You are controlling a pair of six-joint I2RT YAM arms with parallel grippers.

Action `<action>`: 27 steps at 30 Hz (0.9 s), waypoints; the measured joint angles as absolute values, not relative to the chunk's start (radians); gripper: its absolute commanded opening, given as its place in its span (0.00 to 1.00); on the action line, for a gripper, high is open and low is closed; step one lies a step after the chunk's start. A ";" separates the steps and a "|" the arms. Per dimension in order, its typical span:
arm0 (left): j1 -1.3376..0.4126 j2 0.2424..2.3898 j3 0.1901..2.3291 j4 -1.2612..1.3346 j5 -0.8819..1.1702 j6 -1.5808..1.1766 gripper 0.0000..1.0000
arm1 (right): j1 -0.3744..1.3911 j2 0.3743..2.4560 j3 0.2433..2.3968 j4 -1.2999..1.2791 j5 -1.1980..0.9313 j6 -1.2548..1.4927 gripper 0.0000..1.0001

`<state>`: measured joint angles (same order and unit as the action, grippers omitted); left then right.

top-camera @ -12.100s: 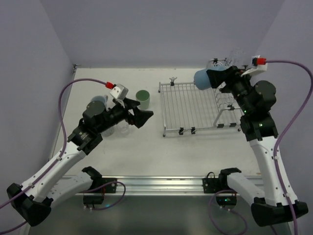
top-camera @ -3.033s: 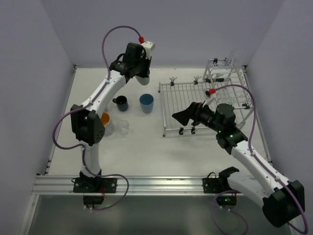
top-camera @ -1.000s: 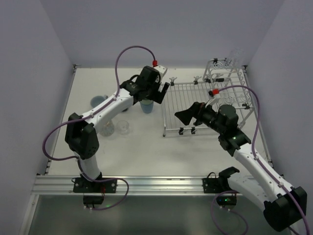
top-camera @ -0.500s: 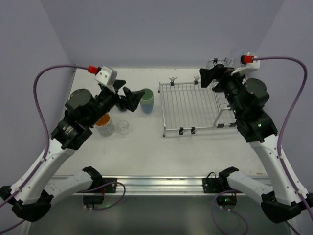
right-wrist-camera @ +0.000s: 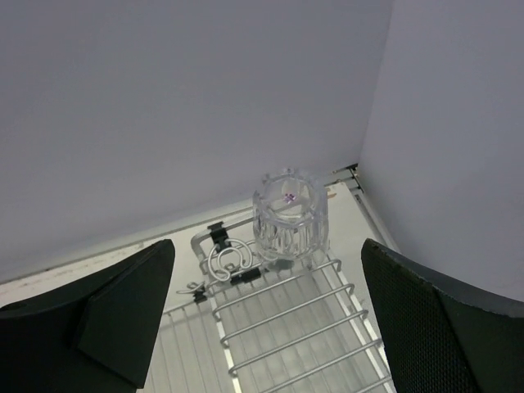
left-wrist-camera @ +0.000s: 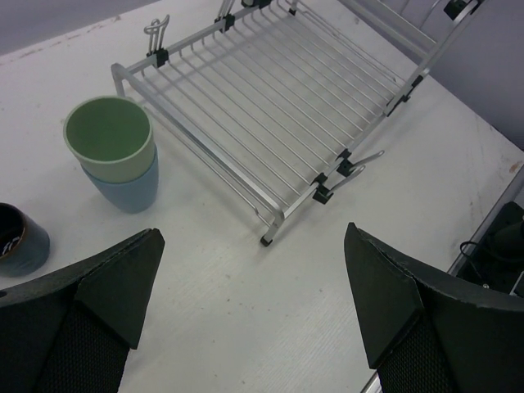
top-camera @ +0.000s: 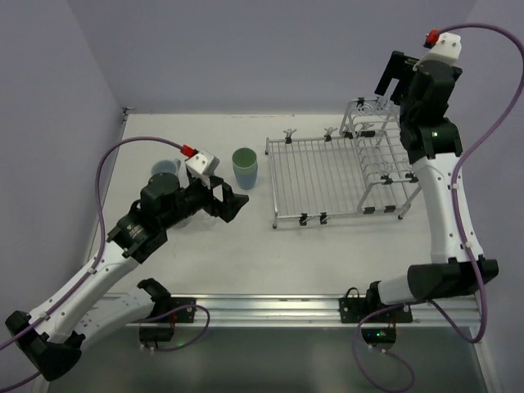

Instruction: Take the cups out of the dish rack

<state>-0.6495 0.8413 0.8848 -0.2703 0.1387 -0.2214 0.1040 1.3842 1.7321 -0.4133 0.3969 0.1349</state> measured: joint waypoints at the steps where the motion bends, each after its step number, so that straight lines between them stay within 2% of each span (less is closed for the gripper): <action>1: -0.649 0.840 0.884 -0.269 0.147 -0.221 1.00 | 0.087 1.427 1.755 -0.418 0.388 0.130 0.99; 8: -0.649 0.822 0.877 -0.262 0.154 -0.220 1.00 | 0.005 1.629 1.842 -0.472 0.329 0.125 0.99; 27: -0.649 0.856 0.876 -0.255 0.154 -0.216 1.00 | -0.066 1.777 1.958 -0.510 0.241 0.125 0.99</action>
